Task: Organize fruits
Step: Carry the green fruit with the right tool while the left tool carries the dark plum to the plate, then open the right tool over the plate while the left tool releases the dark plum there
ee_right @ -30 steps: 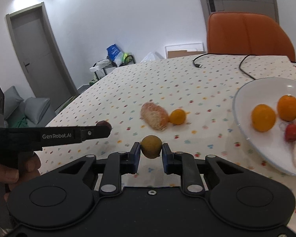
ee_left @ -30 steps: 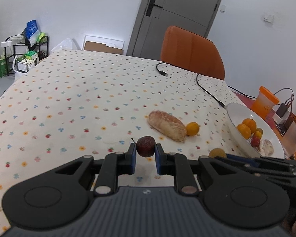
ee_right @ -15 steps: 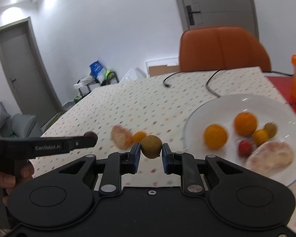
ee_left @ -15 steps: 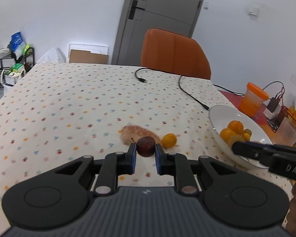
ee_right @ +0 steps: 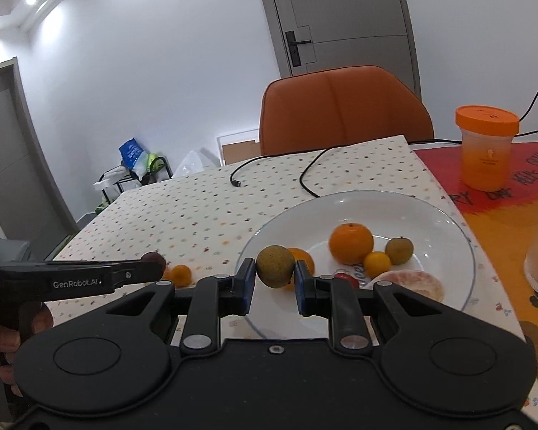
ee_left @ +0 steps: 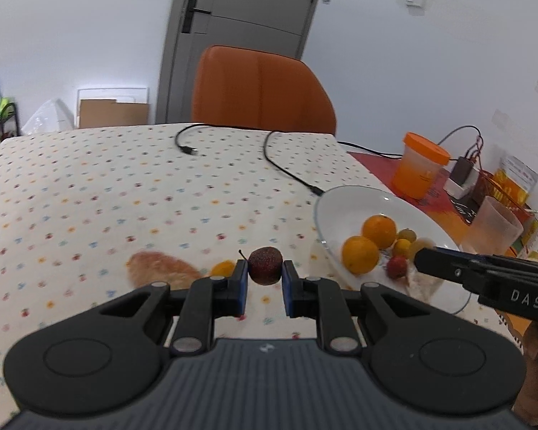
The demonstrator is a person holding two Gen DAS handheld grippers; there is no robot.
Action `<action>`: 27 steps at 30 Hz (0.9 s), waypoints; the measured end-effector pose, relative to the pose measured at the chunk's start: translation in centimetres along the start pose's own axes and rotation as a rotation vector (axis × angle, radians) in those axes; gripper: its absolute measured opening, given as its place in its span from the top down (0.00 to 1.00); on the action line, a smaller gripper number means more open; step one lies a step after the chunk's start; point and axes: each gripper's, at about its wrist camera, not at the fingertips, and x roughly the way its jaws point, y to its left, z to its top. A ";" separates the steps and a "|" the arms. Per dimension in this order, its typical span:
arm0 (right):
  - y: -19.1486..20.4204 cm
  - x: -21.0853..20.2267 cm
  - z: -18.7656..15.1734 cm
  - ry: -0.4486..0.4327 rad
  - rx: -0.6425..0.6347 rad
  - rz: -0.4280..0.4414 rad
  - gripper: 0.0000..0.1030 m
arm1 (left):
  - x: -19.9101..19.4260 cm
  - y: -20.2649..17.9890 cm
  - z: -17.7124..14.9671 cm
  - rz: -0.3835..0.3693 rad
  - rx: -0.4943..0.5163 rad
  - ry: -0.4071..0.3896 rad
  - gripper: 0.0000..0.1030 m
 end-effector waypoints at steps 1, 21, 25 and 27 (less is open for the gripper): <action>-0.1 0.0 -0.1 -0.002 -0.002 0.002 0.75 | 0.2 -0.4 0.1 -0.006 0.008 0.001 0.82; -4.4 -3.9 -1.9 -0.089 0.084 -0.087 0.41 | 1.8 -7.6 1.4 -0.128 0.130 0.001 0.82; -4.9 -4.0 -2.2 -0.091 0.123 -0.075 0.41 | 1.8 -7.8 1.8 -0.123 0.111 -0.003 0.78; -4.8 -4.2 -2.4 -0.092 0.113 -0.074 0.41 | 1.7 -7.5 1.9 -0.112 0.111 -0.006 0.77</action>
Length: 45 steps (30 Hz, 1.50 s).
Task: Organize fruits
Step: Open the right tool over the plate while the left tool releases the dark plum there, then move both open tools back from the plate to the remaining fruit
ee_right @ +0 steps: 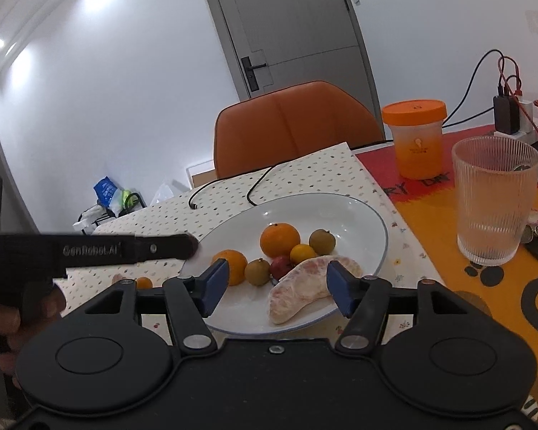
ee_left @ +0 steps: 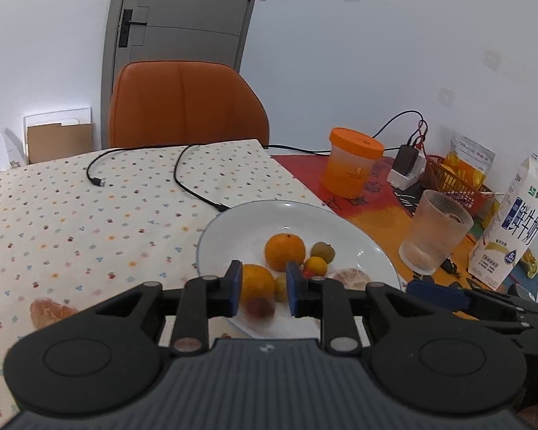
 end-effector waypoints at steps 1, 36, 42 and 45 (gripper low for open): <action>0.0 -0.1 0.0 0.000 -0.003 0.001 0.41 | -0.1 0.2 0.1 0.016 -0.001 0.001 0.76; 6.9 -3.8 -1.1 -0.013 -0.072 0.086 0.06 | -13.5 7.9 -3.4 0.323 -0.131 -0.102 0.13; 8.3 -4.7 -1.4 -0.010 -0.102 0.096 0.04 | -14.9 8.9 -4.7 0.348 -0.147 -0.103 0.13; 8.8 -4.9 -1.4 -0.012 -0.110 0.104 0.00 | -15.2 9.5 -5.1 0.360 -0.155 -0.092 0.13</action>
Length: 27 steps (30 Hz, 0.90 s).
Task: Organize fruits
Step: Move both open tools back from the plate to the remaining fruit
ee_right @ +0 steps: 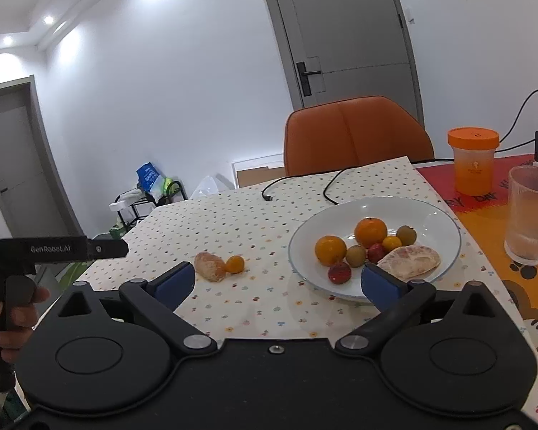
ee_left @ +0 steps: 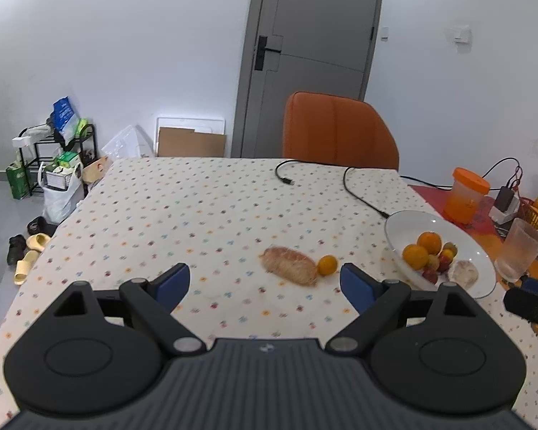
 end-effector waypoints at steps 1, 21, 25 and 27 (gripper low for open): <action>0.1 0.0 0.0 -0.002 -0.002 0.002 0.00 | 0.0 0.2 -0.1 0.001 -0.003 0.002 0.13; 1.5 6.8 0.9 0.108 -0.045 0.112 0.20 | 5.3 1.4 0.5 -0.006 -0.063 0.068 0.13; 1.7 8.5 0.7 0.127 -0.060 0.116 0.32 | 7.0 1.2 0.4 -0.011 -0.069 0.084 0.13; 1.7 9.4 0.7 0.141 -0.059 0.119 0.36 | 7.7 1.1 0.4 -0.017 -0.076 0.096 0.13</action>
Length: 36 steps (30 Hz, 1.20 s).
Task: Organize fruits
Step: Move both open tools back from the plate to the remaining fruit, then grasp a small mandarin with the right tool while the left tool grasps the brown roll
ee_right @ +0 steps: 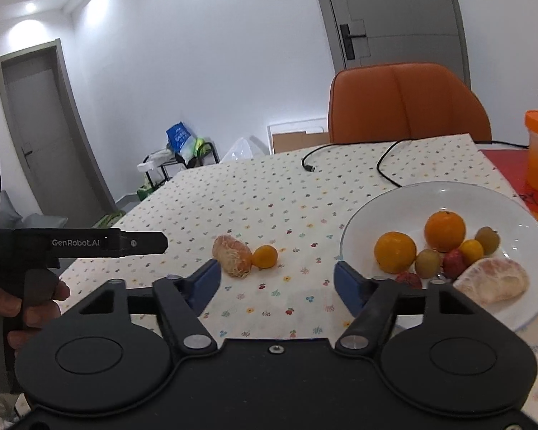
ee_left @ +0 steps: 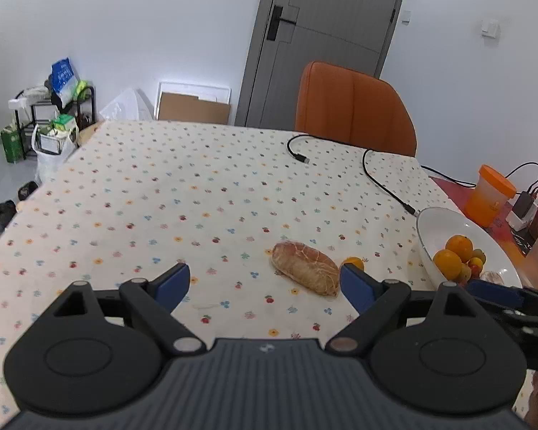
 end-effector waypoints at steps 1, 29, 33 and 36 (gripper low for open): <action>-0.1 0.5 0.1 0.009 0.003 0.006 0.37 | 0.2 0.0 0.0 -0.001 0.002 0.003 0.13; 1.3 10.1 2.0 0.140 -0.088 0.011 0.58 | 6.0 0.6 1.3 0.017 -0.089 0.044 0.23; 2.0 11.3 1.9 0.166 -0.102 0.022 0.65 | 5.8 0.8 1.4 0.021 -0.086 0.034 0.24; 2.1 11.2 1.7 0.157 -0.102 0.023 0.72 | 5.4 0.8 1.4 0.024 -0.097 0.027 0.25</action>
